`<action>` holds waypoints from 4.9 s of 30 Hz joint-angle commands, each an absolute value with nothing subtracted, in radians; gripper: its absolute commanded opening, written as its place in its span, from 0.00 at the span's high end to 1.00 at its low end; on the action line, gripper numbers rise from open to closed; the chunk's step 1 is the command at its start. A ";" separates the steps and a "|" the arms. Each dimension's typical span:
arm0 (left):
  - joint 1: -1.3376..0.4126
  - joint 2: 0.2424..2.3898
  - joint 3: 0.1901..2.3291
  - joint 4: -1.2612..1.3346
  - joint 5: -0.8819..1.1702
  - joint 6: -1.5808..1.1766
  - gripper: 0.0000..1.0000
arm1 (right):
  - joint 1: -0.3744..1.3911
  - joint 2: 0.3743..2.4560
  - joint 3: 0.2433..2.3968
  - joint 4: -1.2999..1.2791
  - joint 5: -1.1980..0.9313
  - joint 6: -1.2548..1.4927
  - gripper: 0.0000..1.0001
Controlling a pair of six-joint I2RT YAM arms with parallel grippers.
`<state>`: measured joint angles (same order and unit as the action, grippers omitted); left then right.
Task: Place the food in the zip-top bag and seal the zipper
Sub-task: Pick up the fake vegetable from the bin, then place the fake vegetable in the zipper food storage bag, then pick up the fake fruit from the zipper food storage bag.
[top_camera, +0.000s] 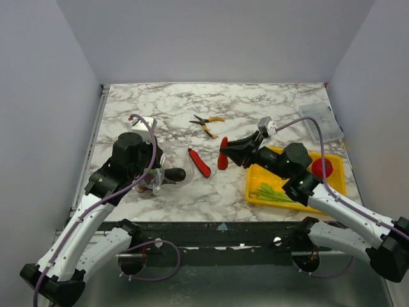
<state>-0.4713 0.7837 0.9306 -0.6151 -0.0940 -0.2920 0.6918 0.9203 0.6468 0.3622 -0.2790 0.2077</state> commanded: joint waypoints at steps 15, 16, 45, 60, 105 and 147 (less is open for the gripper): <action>-0.466 0.784 0.922 -0.600 -0.089 -0.293 1.00 | 1.204 1.375 0.800 1.075 -0.043 -0.346 1.00; -0.466 0.784 0.922 -0.600 -0.089 -0.293 1.00 | 1.203 1.394 0.784 1.121 -0.031 -0.365 1.00; -0.466 0.776 0.922 -0.599 -0.089 -0.295 1.00 | 1.170 1.363 0.824 0.835 0.157 -0.248 0.10; -0.466 0.785 0.923 -0.599 -0.081 -0.295 1.00 | 1.128 1.070 0.841 0.093 0.590 0.061 0.00; -0.465 0.766 0.920 -0.598 -0.072 -0.296 1.00 | 0.210 1.105 0.621 -0.685 0.724 1.347 0.01; -0.465 0.771 0.922 -0.599 -0.075 -0.296 1.00 | 0.116 0.910 0.547 -0.664 0.674 1.313 0.86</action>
